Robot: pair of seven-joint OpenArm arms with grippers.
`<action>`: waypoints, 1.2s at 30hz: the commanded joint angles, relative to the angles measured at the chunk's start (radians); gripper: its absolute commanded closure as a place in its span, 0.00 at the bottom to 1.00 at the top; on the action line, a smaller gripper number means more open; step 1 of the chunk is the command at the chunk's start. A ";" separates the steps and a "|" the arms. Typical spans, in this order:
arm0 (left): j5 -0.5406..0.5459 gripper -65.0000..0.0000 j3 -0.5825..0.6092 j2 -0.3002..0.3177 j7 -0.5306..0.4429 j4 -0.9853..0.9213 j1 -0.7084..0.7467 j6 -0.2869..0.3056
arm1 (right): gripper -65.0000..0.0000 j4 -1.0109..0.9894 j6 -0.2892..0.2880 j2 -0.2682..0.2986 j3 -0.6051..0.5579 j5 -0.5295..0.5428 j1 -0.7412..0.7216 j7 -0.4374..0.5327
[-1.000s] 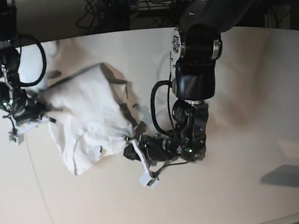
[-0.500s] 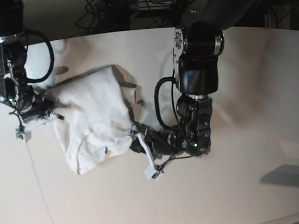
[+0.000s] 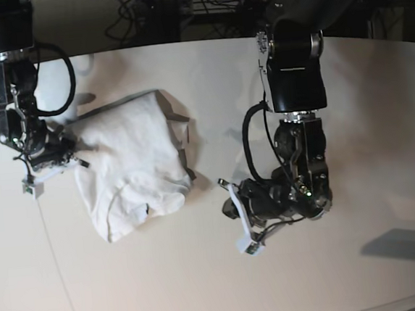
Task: Fold the T-shirt properly
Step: 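Fold the shirt's side edge inward with the left gripper and release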
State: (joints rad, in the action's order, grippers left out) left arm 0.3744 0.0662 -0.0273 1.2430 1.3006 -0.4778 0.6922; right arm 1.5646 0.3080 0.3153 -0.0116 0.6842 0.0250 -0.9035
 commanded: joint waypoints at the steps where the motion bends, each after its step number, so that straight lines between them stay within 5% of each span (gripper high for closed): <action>1: 0.024 1.00 -0.007 -0.010 0.013 0.041 -0.025 0.006 | 0.95 0.010 -0.003 0.009 0.002 0.009 -0.012 0.001; 12: 0.019 1.00 -0.013 -0.030 0.068 0.103 0.087 0.006 | 0.95 0.010 -0.003 0.009 0.003 0.009 -0.017 0.001; 22: 0.019 1.00 0.007 -0.105 0.040 -0.054 0.075 0.006 | 0.95 0.010 -0.003 -0.012 0.002 0.009 -0.017 -0.001; 28: 0.019 1.00 0.113 -0.109 -0.038 -0.106 0.050 0.006 | 0.95 0.010 -0.003 -0.018 0.002 0.009 -0.017 -0.018; 36: 0.021 1.00 0.105 -0.109 -0.150 -0.301 -0.042 0.006 | 0.95 0.012 -0.003 -0.018 -0.009 0.009 -0.018 -0.016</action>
State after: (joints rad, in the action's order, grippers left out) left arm 0.3737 0.1703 -0.1272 1.1149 0.9848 -0.4885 0.6930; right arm 1.5642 0.3080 0.2905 -0.0189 0.6876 0.0193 -0.9127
